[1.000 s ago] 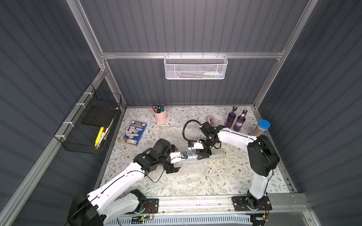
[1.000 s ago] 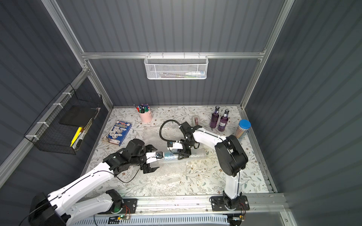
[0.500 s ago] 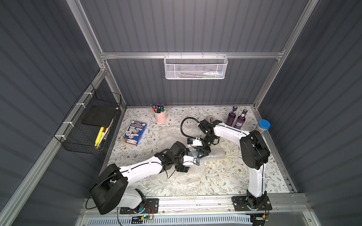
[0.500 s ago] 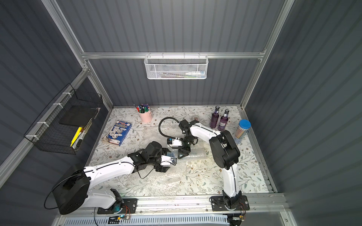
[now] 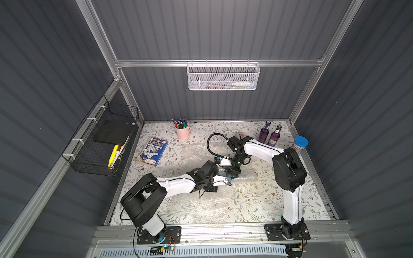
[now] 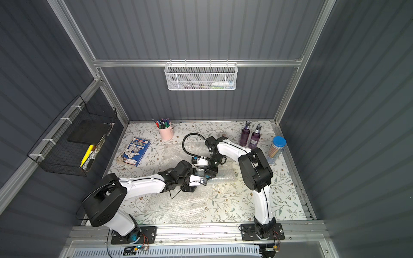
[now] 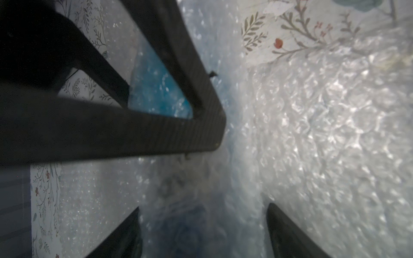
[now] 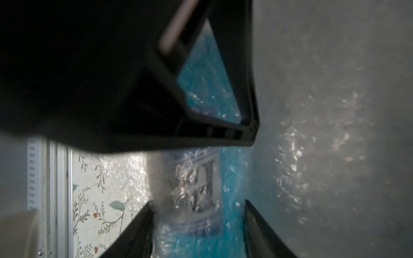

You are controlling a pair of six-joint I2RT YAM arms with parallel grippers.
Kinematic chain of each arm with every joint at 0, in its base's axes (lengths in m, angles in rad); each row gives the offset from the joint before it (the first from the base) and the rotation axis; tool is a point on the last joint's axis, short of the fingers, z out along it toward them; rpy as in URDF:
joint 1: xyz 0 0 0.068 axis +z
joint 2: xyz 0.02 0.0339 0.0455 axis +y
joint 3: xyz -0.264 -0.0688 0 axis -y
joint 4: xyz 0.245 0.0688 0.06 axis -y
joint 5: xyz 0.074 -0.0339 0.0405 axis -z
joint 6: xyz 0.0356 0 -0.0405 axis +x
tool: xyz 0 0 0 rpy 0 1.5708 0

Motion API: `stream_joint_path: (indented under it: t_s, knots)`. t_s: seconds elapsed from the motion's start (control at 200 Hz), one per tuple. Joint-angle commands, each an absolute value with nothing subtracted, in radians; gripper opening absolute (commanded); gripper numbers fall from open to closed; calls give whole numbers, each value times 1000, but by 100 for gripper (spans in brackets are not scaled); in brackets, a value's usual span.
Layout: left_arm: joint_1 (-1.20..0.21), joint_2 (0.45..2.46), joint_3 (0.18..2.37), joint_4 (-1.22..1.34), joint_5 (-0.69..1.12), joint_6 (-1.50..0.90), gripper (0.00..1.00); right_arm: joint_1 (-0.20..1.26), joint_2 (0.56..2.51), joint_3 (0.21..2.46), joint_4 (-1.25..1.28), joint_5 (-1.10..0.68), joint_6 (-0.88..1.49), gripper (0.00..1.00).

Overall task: Wrap wine bottles in bubble wrap
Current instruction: Wrap the bubble wrap at the center of the board.

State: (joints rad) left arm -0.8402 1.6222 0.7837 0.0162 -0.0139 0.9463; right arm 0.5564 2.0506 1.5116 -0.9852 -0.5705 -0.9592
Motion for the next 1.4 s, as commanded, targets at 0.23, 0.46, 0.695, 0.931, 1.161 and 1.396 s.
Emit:
stream_joint_path:
  t_s: [0.23,0.46,0.695,0.931,1.161,1.396]
  knots:
    - [-823,1710,881,-91,-51,878,62,515,1998,1478,-1018,-623,-965,71]
    - [-765,1706,949,-246,77,829,61,465,1851,1424,-954,-691,-914,76]
    - [-696,1788,1128,-552,309,804,61,397,1707,1326,-887,-671,-857,77]
    - [-650,1878,1246,-750,601,786,62,361,1557,1185,-746,-650,-791,79]
    - [-627,1936,1262,-793,671,773,65,342,1514,1128,-696,-612,-762,79]
    - [-618,2019,1302,-811,548,800,78,342,1482,1074,-596,-569,-729,80]
